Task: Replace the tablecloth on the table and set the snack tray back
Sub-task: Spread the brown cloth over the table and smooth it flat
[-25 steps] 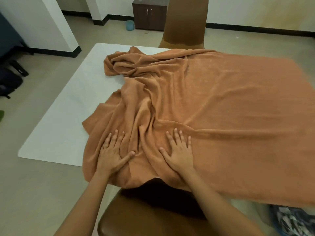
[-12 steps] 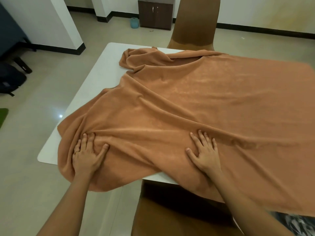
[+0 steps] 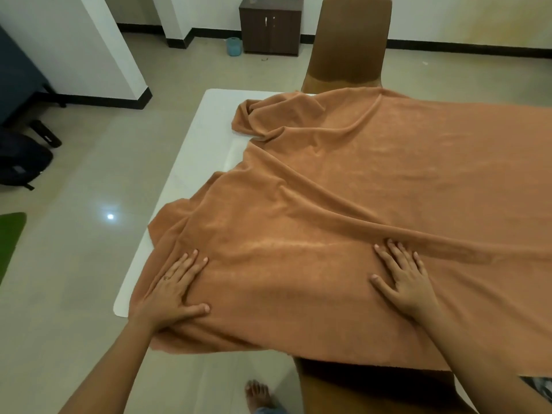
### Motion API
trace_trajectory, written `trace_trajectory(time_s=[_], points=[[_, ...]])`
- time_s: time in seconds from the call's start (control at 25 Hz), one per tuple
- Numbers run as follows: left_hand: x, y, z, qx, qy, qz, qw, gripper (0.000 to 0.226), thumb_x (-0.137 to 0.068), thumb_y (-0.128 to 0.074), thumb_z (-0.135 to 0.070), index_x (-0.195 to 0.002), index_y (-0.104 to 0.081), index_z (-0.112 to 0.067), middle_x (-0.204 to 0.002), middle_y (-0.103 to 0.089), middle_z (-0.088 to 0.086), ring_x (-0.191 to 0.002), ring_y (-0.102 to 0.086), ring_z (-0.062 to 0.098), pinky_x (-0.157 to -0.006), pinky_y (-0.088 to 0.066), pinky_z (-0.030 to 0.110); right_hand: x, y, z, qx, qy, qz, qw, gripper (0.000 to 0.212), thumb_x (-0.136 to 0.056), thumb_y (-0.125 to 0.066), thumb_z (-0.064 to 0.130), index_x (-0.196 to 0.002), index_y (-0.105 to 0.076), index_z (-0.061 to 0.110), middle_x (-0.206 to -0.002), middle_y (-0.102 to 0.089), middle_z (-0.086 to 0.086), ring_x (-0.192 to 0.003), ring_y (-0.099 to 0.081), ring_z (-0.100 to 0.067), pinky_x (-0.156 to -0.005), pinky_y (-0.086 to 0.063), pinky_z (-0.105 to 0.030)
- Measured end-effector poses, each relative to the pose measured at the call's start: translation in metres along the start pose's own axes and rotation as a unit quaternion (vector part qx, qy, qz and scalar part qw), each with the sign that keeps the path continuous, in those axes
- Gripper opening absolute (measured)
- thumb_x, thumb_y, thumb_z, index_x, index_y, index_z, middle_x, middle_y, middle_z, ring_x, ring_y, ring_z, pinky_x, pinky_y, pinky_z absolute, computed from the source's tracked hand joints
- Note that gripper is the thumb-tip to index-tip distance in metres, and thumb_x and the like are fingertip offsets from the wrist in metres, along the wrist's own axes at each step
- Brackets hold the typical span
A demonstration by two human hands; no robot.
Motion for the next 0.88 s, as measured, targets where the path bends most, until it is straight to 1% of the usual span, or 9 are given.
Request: trace_trajectory(time_s=[0.12, 0.2, 0.24, 0.32, 0.36, 0.44, 0.52, 0.76, 0.88], points=[[0.009, 0.022, 0.02, 0.009, -0.072, 0.031, 0.997, 0.104, -0.066, -0.056, -0.082, -0.15, -0.022, -0.031, -0.154, -0.015, -0.019, -0.139, -0.028, 0.013, -0.11, -0.032, 0.035, 0.005, -0.004, 0.008, 0.005, -0.03, 0.008, 1.0, 0.075, -0.081, -0.029, 0.068, -0.145, -0.036, 0.029, -0.155, -0.029, -0.005, -0.146, -0.016, -0.021, -0.118, -0.01, -0.049], [0.004, 0.05, 0.024, 0.119, 0.026, -0.131, 0.984, 0.076, -0.073, -0.054, -0.072, -0.134, -0.042, -0.029, -0.128, -0.04, -0.02, -0.102, -0.058, 0.016, -0.083, -0.051, 0.033, 0.005, -0.009, 0.037, 0.001, -0.1, -0.021, 0.995, 0.073, -0.079, -0.031, 0.063, -0.13, -0.051, 0.014, -0.143, -0.039, -0.02, -0.142, -0.02, -0.033, -0.115, -0.011, -0.057], [-0.003, 0.064, 0.024, 0.162, 0.102, -0.237, 0.952, 0.061, -0.08, -0.048, -0.065, -0.127, -0.045, -0.027, -0.118, -0.045, -0.014, -0.09, -0.06, 0.019, -0.074, -0.052, 0.035, 0.001, -0.008, 0.063, -0.003, -0.119, -0.047, 0.992, 0.069, -0.08, -0.031, 0.059, -0.121, -0.053, 0.008, -0.138, -0.041, -0.025, -0.14, -0.021, -0.038, -0.114, -0.013, -0.059], [-0.029, 0.082, 0.028, 0.177, 0.177, -0.335, 0.908, 0.05, -0.092, -0.033, -0.054, -0.13, -0.044, -0.024, -0.127, -0.049, -0.003, -0.108, -0.055, 0.027, -0.089, -0.045, 0.042, -0.018, -0.01, 0.137, -0.059, -0.095, -0.082, 0.99, 0.068, -0.086, -0.033, 0.054, -0.129, -0.048, 0.003, -0.145, -0.034, -0.027, -0.142, -0.016, -0.037, -0.116, -0.011, -0.055], [-0.046, 0.081, 0.033, 0.178, 0.166, -0.298, 0.923, 0.052, -0.094, -0.027, -0.053, -0.138, -0.04, -0.028, -0.136, -0.047, -0.001, -0.124, -0.046, 0.027, -0.101, -0.037, 0.043, -0.03, -0.012, 0.181, -0.096, -0.059, -0.072, 0.991, 0.071, -0.089, -0.034, 0.054, -0.14, -0.039, 0.007, -0.153, -0.024, -0.022, -0.146, -0.01, -0.032, -0.118, -0.006, -0.049], [-0.071, 0.063, 0.046, 0.156, 0.15, -0.124, 0.968, 0.069, -0.088, -0.01, -0.066, -0.15, -0.018, -0.037, -0.155, -0.028, -0.002, -0.145, -0.018, 0.022, -0.117, -0.011, 0.046, -0.051, -0.026, 0.265, -0.122, 0.017, -0.021, 0.992, 0.074, -0.092, -0.033, 0.059, -0.152, -0.017, 0.02, -0.16, -0.003, -0.008, -0.148, 0.004, -0.022, -0.119, 0.004, -0.042], [-0.077, 0.047, 0.064, 0.072, 0.184, -0.02, 0.98, 0.089, -0.073, 0.0, -0.078, -0.151, -0.001, -0.036, -0.161, -0.001, -0.004, -0.147, 0.005, 0.015, -0.119, 0.007, 0.044, -0.062, -0.042, 0.316, -0.093, 0.047, 0.01, 0.995, 0.074, -0.092, -0.028, 0.065, -0.153, -0.01, 0.027, -0.16, 0.003, 0.0, -0.148, 0.007, -0.017, -0.118, 0.005, -0.045], [-0.08, 0.069, 0.11, 0.04, 0.281, -0.007, 0.959, 0.102, -0.07, -0.03, -0.089, -0.15, 0.006, -0.038, -0.16, 0.008, -0.005, -0.146, 0.014, 0.027, -0.113, 0.015, 0.051, -0.062, -0.053, 0.325, -0.036, 0.036, 0.013, 0.999, 0.075, -0.09, -0.028, 0.068, -0.152, -0.015, 0.029, -0.161, -0.006, 0.002, -0.148, 0.0, -0.015, -0.118, -0.003, -0.048], [-0.069, 0.069, 0.15, 0.084, 0.373, 0.041, 0.923, 0.105, -0.063, -0.022, -0.096, -0.15, -0.016, -0.037, -0.161, -0.001, 0.003, -0.145, 0.014, 0.034, -0.11, 0.016, 0.061, -0.067, -0.049, 0.329, -0.031, 0.038, 0.023, 0.999, 0.075, -0.09, -0.027, 0.068, -0.153, -0.013, 0.03, -0.161, -0.003, 0.003, -0.148, 0.003, -0.014, -0.118, -0.002, -0.047]])
Point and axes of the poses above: each hand's wrist, its own x-axis away from the middle knuckle, its own y-axis out of the back of the hand, z = x × y, the point moved 3 cm from there along -x, towards the middle knuckle
